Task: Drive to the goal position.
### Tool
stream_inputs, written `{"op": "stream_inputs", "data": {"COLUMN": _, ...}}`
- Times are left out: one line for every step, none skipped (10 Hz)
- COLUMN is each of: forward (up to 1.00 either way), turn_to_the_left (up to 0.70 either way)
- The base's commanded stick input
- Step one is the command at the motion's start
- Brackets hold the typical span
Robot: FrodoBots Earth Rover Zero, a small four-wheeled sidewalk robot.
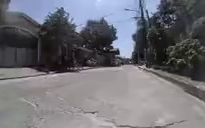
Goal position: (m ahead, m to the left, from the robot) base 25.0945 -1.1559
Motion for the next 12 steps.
{"op": "stream_inputs", "data": {"forward": 1.00, "turn_to_the_left": -0.08}}
{"op": "stream_inputs", "data": {"forward": 1.00, "turn_to_the_left": 0.01}}
{"op": "stream_inputs", "data": {"forward": 1.00, "turn_to_the_left": 0.01}}
{"op": "stream_inputs", "data": {"forward": 1.00, "turn_to_the_left": 0.01}}
{"op": "stream_inputs", "data": {"forward": 1.00, "turn_to_the_left": 0.01}}
{"op": "stream_inputs", "data": {"forward": 1.00, "turn_to_the_left": 0.01}}
{"op": "stream_inputs", "data": {"forward": 1.00, "turn_to_the_left": 0.01}}
{"op": "stream_inputs", "data": {"forward": 1.00, "turn_to_the_left": 0.01}}
{"op": "stream_inputs", "data": {"forward": 1.00, "turn_to_the_left": 0.01}}
{"op": "stream_inputs", "data": {"forward": 1.00, "turn_to_the_left": 0.01}}
{"op": "stream_inputs", "data": {"forward": 1.00, "turn_to_the_left": 0.01}}
{"op": "stream_inputs", "data": {"forward": 1.00, "turn_to_the_left": 0.01}}
